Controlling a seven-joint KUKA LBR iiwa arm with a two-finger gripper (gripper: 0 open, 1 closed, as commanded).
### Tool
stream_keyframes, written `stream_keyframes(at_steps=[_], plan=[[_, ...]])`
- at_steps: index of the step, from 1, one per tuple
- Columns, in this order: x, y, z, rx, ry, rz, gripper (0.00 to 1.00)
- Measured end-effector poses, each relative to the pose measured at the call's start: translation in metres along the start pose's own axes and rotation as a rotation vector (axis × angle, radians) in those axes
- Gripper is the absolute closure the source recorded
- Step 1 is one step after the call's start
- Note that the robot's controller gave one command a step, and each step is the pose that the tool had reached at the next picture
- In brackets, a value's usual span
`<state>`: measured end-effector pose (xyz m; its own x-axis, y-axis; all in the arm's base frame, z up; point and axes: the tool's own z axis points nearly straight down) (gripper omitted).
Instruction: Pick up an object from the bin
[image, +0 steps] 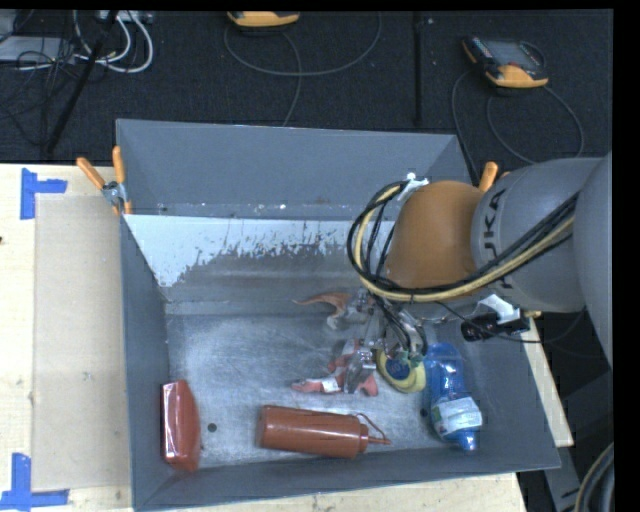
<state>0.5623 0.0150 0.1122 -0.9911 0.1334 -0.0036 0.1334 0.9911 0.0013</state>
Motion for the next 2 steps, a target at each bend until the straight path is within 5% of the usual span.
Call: stream_keyframes(at_steps=[1, 2], plan=[[-0.0113, -0.0002, 0.0352, -0.001, -0.001, 0.072, 1.00], [-0.0113, -0.0002, 0.0353, -0.001, -0.001, 0.072, 1.00]])
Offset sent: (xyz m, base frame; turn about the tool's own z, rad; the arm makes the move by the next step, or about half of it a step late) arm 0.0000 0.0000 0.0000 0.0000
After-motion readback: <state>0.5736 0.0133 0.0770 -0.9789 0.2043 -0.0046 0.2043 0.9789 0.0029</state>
